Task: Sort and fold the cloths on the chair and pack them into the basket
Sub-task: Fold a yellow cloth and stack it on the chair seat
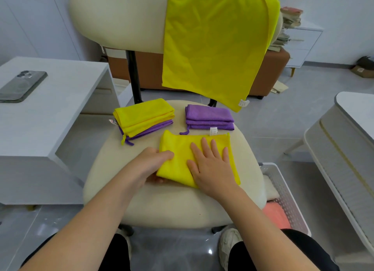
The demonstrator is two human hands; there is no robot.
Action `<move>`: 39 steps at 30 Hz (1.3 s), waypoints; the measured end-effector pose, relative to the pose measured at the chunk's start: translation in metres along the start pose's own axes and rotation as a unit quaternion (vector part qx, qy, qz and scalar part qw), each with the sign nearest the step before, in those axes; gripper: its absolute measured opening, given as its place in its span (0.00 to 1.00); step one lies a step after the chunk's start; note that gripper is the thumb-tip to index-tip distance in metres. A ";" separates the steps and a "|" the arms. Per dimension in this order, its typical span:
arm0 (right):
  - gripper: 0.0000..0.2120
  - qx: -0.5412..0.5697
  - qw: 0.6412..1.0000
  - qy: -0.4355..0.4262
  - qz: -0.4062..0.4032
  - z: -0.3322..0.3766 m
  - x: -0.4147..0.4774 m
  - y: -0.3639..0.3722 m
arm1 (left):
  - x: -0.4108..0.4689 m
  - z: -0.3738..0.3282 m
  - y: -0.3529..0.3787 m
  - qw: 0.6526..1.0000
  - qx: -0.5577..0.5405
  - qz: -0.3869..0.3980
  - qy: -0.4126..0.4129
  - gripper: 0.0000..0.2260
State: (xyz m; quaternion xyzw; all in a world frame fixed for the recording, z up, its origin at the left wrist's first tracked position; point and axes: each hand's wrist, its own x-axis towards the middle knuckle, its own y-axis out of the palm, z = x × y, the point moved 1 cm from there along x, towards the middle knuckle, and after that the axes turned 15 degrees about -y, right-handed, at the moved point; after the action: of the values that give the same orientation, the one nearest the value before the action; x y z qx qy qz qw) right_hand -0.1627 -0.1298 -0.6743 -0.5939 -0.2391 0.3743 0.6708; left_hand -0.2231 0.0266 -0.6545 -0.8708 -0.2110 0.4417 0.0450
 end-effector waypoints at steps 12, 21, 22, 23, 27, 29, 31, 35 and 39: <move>0.21 0.377 0.884 -0.040 -0.275 -0.004 0.000 -0.022 | -0.018 -0.002 -0.002 0.984 -0.115 0.068 0.114 0.06; 0.19 0.821 0.548 0.117 -0.110 -0.017 -0.010 -0.035 | -0.016 0.003 0.038 0.926 0.069 0.062 0.367 0.11; 0.15 0.820 0.550 0.120 -0.105 -0.020 -0.012 -0.037 | -0.018 0.003 0.041 0.924 0.069 0.062 0.371 0.13; 0.12 0.813 0.559 0.127 -0.103 -0.025 -0.013 -0.038 | -0.018 0.003 0.044 0.920 0.060 0.060 0.383 0.15; 0.17 0.788 0.583 0.171 -0.097 -0.044 -0.018 -0.042 | -0.015 0.001 0.049 0.889 0.115 -0.040 0.441 0.19; 0.20 0.785 0.580 0.198 -0.083 -0.052 -0.020 -0.041 | -0.011 0.002 0.052 0.872 0.192 -0.064 0.446 0.23; 0.18 0.786 0.578 0.206 -0.072 -0.057 -0.021 -0.041 | -0.005 0.006 0.056 0.851 0.275 -0.067 0.442 0.30; 0.09 0.748 0.633 0.188 -0.057 -0.062 -0.023 -0.045 | 0.000 0.010 0.062 0.803 0.383 -0.086 0.448 0.37; 0.16 0.606 0.772 0.179 -0.073 -0.072 -0.030 -0.046 | 0.004 0.007 0.061 0.831 0.346 -0.096 0.425 0.36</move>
State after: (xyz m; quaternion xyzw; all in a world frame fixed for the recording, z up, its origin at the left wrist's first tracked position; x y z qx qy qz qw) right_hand -0.1152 -0.1986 -0.6392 -0.1018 0.1195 0.2785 0.9475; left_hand -0.2063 -0.0282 -0.6775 -0.8757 -0.0870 0.0654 0.4705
